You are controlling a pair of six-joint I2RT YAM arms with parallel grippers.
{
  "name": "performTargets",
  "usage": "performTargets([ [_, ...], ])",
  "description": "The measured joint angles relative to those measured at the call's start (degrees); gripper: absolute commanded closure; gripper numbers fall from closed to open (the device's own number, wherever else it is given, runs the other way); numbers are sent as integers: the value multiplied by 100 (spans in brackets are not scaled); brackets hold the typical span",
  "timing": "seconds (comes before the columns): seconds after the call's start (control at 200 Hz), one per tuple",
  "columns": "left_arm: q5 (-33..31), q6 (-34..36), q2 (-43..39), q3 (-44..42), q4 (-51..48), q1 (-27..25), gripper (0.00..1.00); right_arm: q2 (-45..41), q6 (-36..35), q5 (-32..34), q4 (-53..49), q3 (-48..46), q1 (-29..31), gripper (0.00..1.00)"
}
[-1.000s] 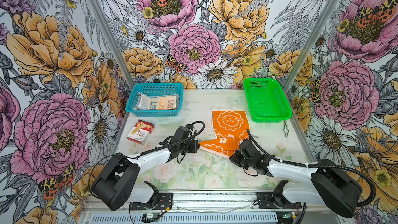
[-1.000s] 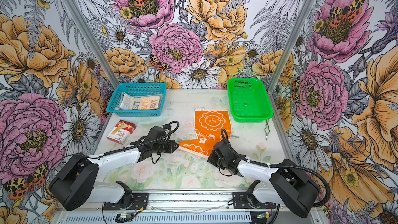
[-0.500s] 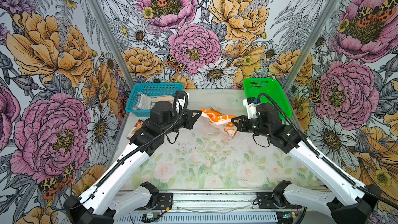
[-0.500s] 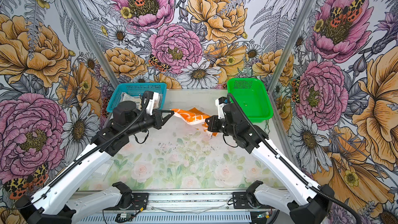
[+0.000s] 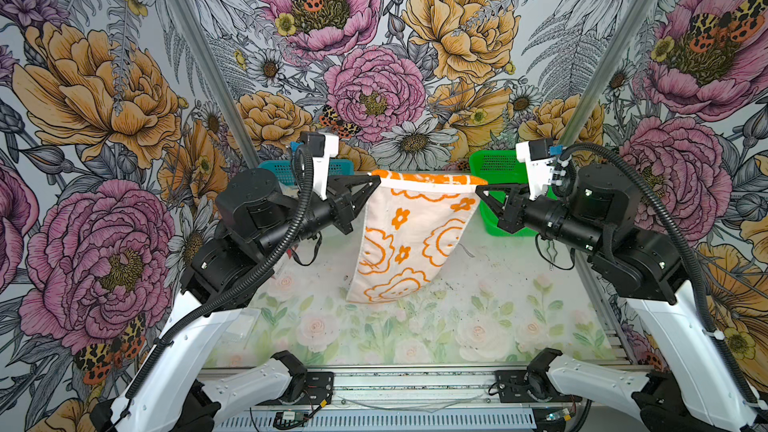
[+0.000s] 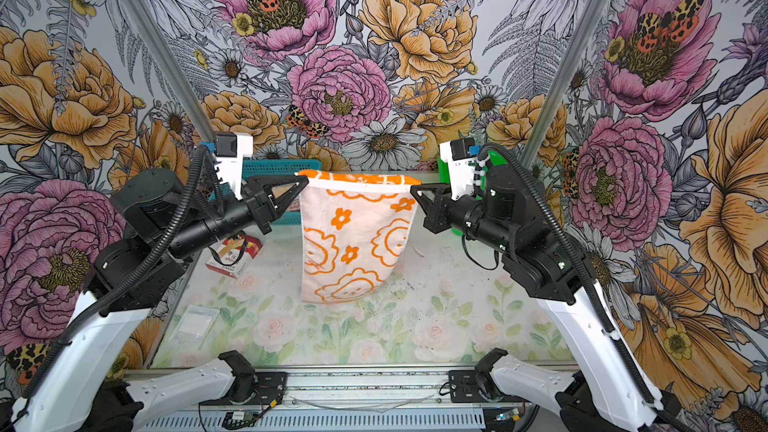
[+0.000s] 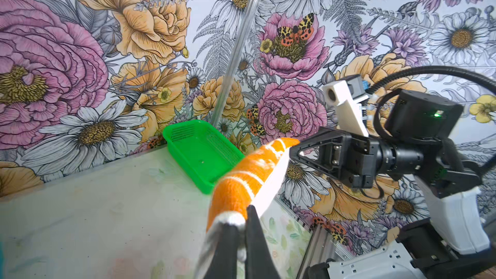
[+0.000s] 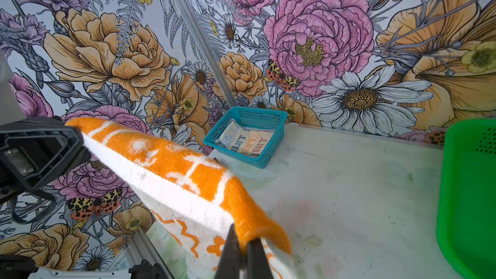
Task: Fold and stack the towels
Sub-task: 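Lift the orange towel's near edge high with both grippers, letting it hang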
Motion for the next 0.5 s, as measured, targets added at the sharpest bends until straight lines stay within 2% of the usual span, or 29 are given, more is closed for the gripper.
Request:
performTargets([
  [0.135, 326, 4, 758, 114, 15, 835, 100, 658, -315, 96, -48, 328, -195, 100],
  [0.26, 581, 26, 1971, 525, -13, 1340, 100, 1786, -636, 133, -105, 861, -562, 100],
  [0.38, 787, 48, 3226, 1394, -83, 1650, 100, 2959, -844, -83, -214, 1659, -1086, 100],
  [0.5, 957, 57, 4341, 2675, -138, 1840, 100, 4011, -1043, -387, -291, 2844, -1591, 100],
])
